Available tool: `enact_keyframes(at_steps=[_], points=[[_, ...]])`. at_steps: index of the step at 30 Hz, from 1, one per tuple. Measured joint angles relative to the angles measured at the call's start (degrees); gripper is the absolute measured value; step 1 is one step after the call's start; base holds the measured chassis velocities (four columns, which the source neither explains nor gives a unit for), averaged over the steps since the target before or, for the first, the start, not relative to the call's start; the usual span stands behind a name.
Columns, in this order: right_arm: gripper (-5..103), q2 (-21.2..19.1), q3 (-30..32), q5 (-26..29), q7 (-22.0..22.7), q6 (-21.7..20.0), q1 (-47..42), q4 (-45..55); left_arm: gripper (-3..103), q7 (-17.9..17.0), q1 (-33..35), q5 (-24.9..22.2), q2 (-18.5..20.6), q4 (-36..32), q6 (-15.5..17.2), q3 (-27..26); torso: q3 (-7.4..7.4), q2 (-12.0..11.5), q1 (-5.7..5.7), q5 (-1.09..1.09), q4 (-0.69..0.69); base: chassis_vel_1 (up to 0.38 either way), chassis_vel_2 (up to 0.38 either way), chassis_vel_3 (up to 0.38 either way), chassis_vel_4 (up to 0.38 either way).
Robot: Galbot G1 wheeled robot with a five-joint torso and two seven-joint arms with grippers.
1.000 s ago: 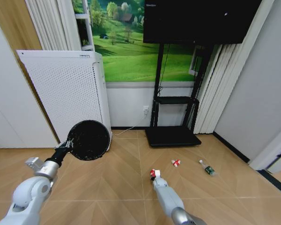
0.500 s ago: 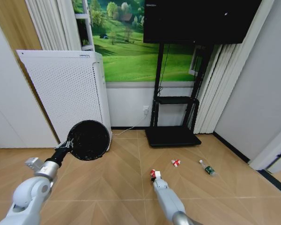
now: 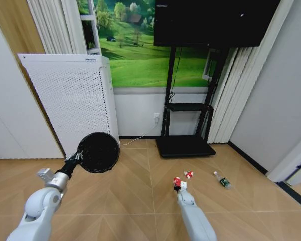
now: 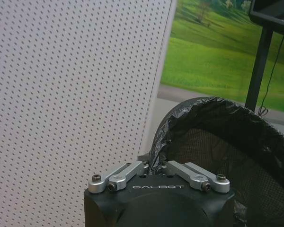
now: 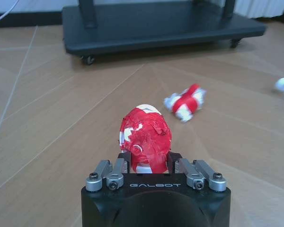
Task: Pick up the trash bin and place the garbage on the floor into it.
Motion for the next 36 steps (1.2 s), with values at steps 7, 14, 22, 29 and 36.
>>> enact_keyframes(at_steps=[7,14,22,29,36], points=[[38,-1.21,1.67,0.69,-0.19,0.21,-3.29,9.43,4,0.85,-4.21,2.16,0.01,6.39,-0.39,5.1,0.0,0.0,0.0,-0.01,-0.01,0.0,0.0,0.0,0.0],[38,-2.44,5.48,3.62,-0.15,-1.92,-5.77,21.12,4,1.13,-12.5,3.9,-0.78,15.2,-0.88,12.6,0.0,0.0,0.0,0.0,0.0,0.0,0.0,0.0,0.0],[38,-3.89,10.23,11.62,-3.31,-5.49,-11.3,34.34,4,2.13,-19.71,6.84,-3.44,21.82,-1.75,18.87,0.0,0.0,0.0,0.0,0.0,0.0,0.0,0.0,0.0],[37,-4.69,6.54,17.4,-7.77,-8.9,-17.76,48.31,4,2.12,-21.57,8.67,-5.32,23.9,-2.13,21.91,0.0,0.01,0.0,-0.01,0.04,0.0,0.0,0.0,0.0],[37,-5.34,3.19,18.65,-9.98,-10.02,-19.65,53.78,4,1.64,-23.04,10.34,-7.59,26.2,-2.29,25.19,0.0,0.0,0.0,-0.01,0.01,0.0,0.0,0.0,0.0]])
